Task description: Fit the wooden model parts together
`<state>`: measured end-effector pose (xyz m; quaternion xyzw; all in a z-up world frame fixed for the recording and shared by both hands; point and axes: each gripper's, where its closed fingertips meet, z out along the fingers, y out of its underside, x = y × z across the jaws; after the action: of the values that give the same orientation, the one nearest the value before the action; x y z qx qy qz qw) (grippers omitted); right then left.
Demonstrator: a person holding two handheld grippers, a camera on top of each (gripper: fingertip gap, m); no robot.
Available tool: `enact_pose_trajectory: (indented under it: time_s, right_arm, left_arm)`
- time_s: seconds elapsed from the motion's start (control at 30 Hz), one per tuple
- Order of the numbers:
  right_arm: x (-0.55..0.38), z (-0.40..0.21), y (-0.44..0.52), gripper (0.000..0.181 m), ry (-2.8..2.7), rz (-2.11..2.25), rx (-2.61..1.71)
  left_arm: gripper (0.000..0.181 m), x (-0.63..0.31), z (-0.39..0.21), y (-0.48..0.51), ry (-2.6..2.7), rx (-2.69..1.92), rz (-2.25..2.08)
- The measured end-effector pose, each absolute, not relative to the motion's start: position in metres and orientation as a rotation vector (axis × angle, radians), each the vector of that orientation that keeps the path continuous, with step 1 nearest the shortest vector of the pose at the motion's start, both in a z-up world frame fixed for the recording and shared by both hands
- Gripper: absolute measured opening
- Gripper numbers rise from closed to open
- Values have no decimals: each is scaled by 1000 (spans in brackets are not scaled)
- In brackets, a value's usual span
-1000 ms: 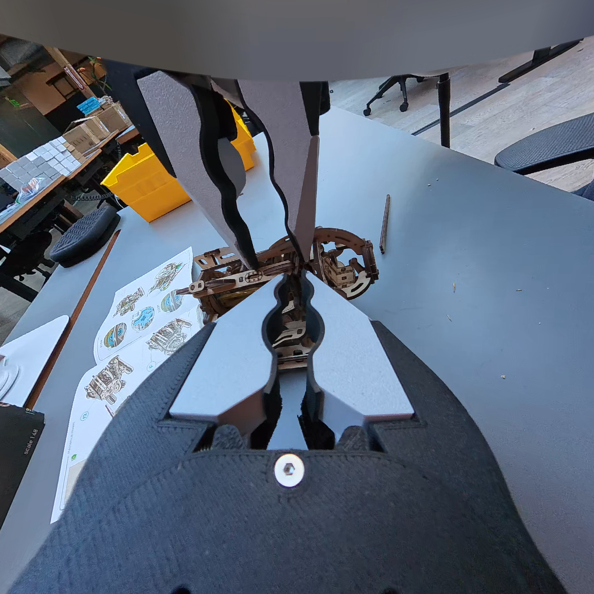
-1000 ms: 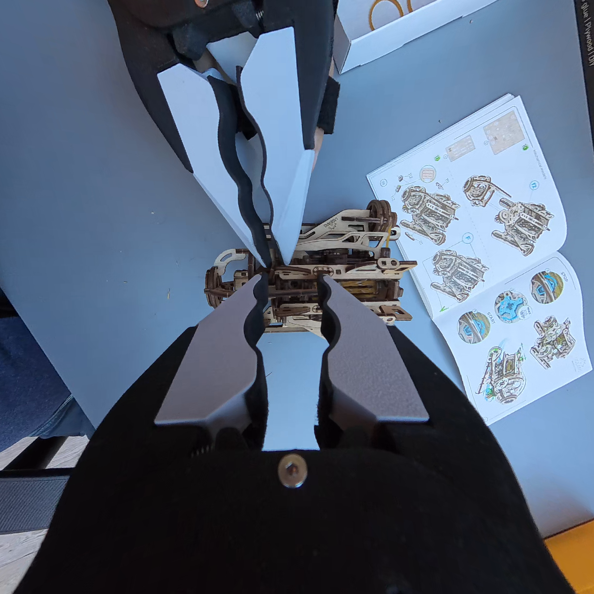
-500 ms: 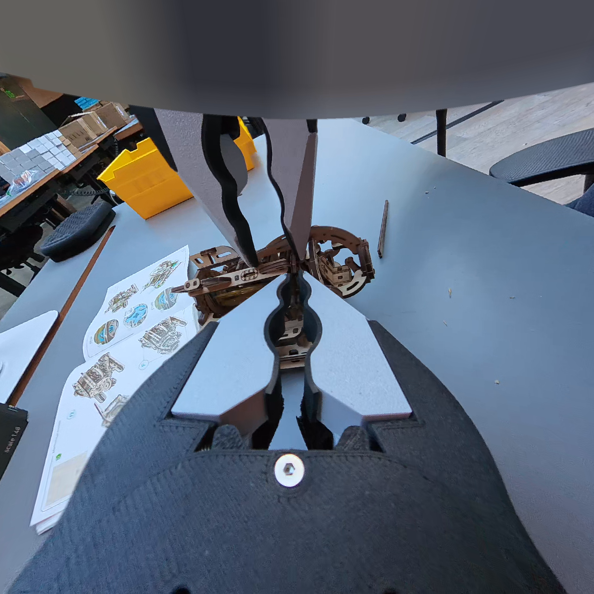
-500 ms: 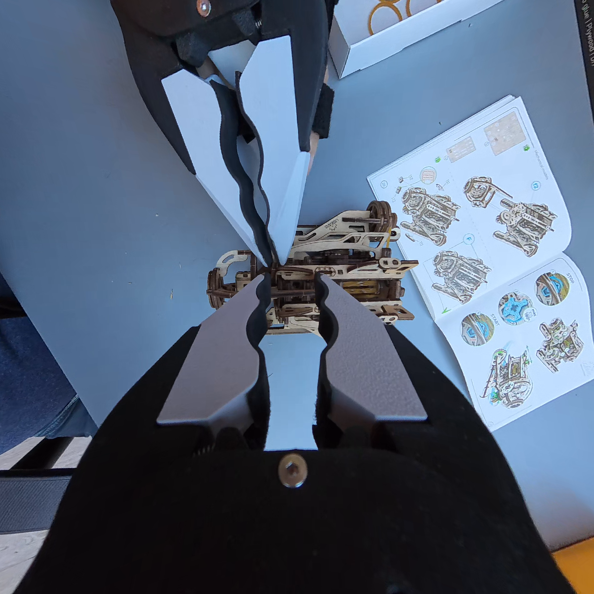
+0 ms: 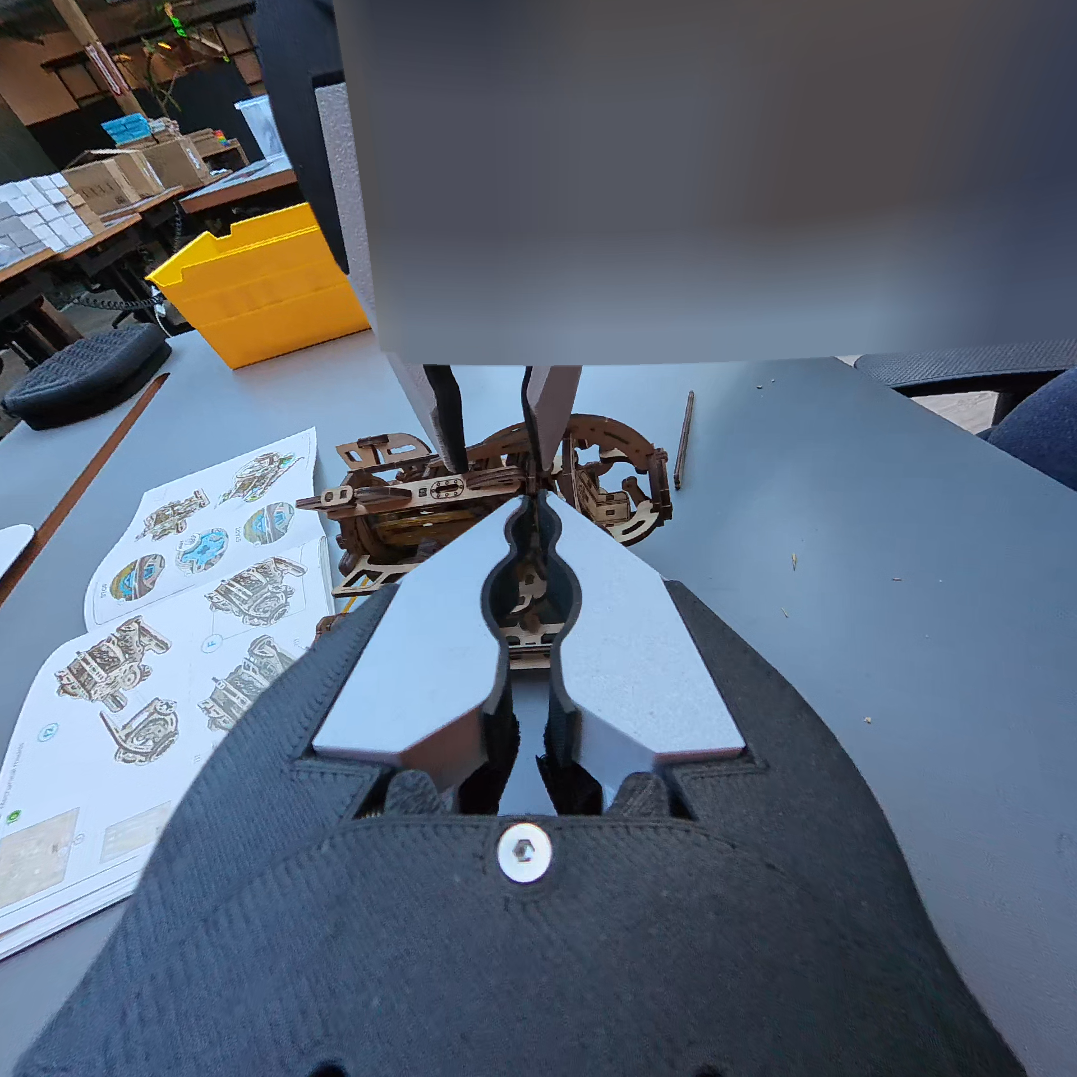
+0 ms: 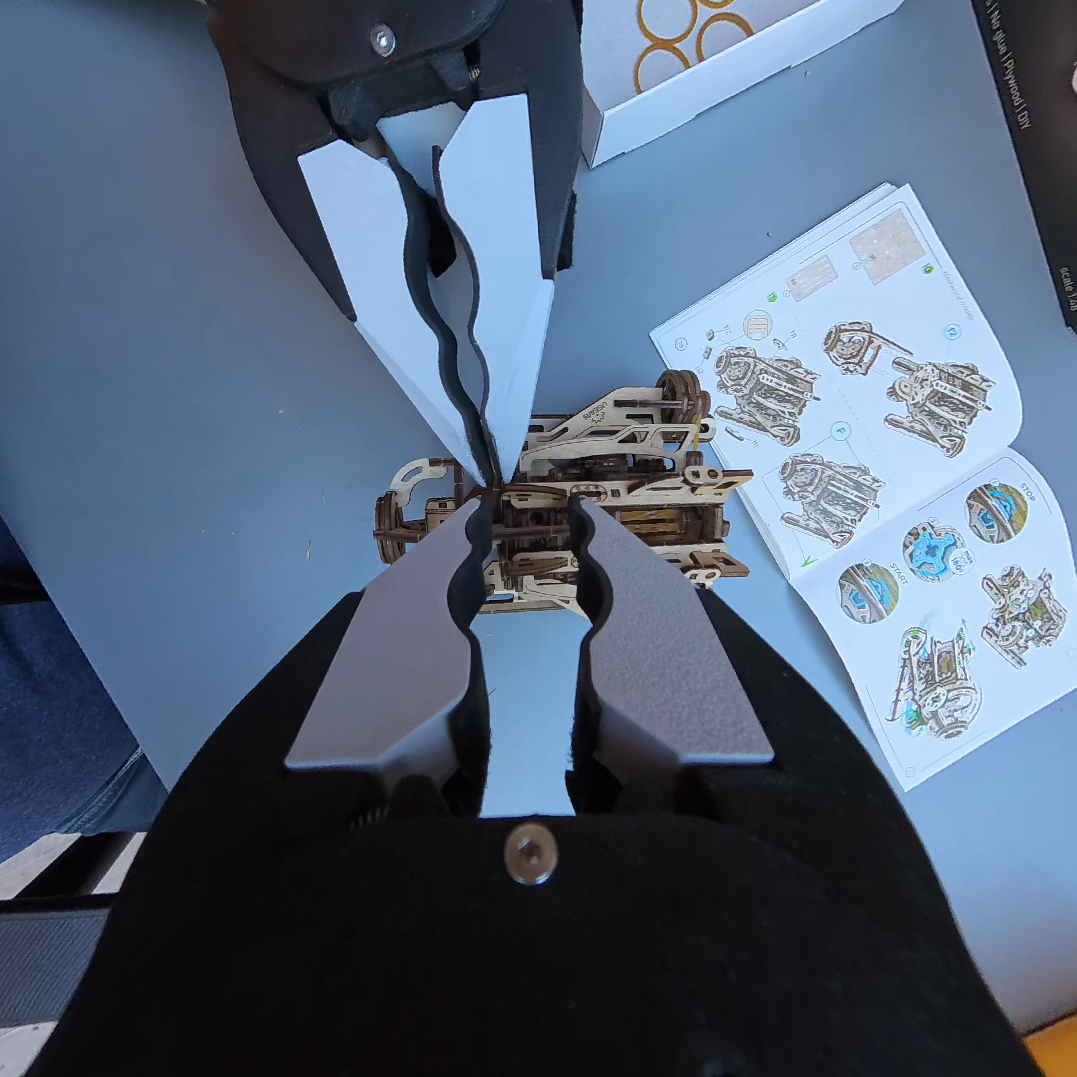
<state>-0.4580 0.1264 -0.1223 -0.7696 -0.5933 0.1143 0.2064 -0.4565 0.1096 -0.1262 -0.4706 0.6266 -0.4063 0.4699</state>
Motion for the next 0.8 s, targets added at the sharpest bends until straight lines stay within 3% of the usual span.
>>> enact_pose_trajectory:
  time_s: [0.8]
  right_arm:
    - [-457, -121, 129, 24, -1629, 298, -2143]
  left_arm:
    - [0, -457, -123, 111, 1493, -1227, -1076]
